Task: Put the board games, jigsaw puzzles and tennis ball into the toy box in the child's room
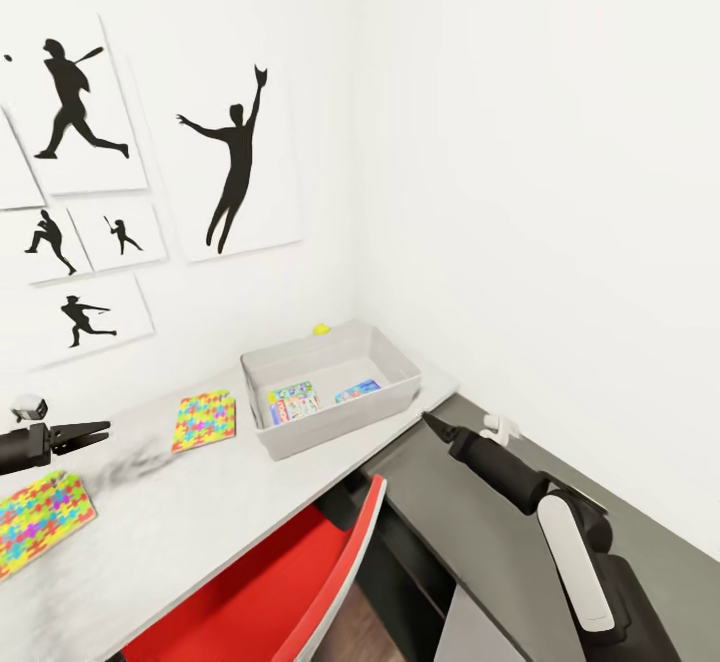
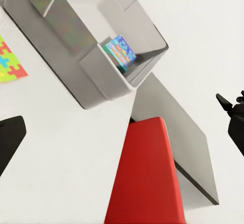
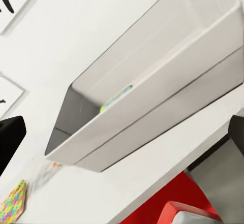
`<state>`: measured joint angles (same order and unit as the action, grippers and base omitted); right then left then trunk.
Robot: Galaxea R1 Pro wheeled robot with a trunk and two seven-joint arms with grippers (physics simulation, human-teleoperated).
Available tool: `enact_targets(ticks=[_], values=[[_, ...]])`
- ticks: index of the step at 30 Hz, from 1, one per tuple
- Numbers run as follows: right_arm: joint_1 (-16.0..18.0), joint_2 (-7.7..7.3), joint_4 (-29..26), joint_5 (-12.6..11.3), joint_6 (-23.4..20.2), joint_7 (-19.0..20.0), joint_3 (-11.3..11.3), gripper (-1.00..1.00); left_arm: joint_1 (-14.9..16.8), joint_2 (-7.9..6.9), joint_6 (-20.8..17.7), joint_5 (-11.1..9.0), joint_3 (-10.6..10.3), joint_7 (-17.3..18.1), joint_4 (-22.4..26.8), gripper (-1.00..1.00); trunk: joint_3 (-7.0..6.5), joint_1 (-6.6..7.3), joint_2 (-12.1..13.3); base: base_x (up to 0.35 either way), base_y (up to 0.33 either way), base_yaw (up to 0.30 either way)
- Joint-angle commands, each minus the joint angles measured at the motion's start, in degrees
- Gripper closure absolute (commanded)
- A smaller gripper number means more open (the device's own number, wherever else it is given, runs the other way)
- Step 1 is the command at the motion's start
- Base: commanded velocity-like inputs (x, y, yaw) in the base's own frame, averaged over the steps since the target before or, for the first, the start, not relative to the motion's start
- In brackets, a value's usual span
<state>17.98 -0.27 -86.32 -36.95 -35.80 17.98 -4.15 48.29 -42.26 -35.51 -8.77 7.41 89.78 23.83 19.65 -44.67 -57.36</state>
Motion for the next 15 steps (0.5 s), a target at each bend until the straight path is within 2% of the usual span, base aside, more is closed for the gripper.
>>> enact_targets(ticks=[1, 5, 11, 15], values=[[0.0, 0.01, 0.0, -0.1, -0.4, 0.1, -0.1, -1.00, 0.1, 0.00, -0.6, 0.1, 0.0, 0.2, 0.0, -1.00, -0.02, -0.01, 0.0, -0.009, -0.003, 0.158], [0.0, 0.01, -0.3, -0.1, -0.3, 0.1, 0.1, -1.00, 0.1, 0.04, -0.6, 0.1, 0.0, 0.2, 0.0, -1.00, -0.37, -0.01, 0.0, -0.080, -0.002, 0.163], [0.0, 0.01, -0.9, 0.0, -0.3, 0.1, 0.2, -1.00, 0.1, 0.07, -0.6, 0.1, 0.0, 0.2, 0.0, -1.00, -0.89, -0.01, 0.0, -0.205, 0.000, 0.166], [0.0, 0.01, -1.0, 0.0, -0.3, 0.1, 0.2, -1.00, 0.0, 0.15, -0.6, 0.1, 0.0, 0.2, 0.0, -1.00, -1.23, -0.01, 0.0, -0.087, 0.000, 0.167]])
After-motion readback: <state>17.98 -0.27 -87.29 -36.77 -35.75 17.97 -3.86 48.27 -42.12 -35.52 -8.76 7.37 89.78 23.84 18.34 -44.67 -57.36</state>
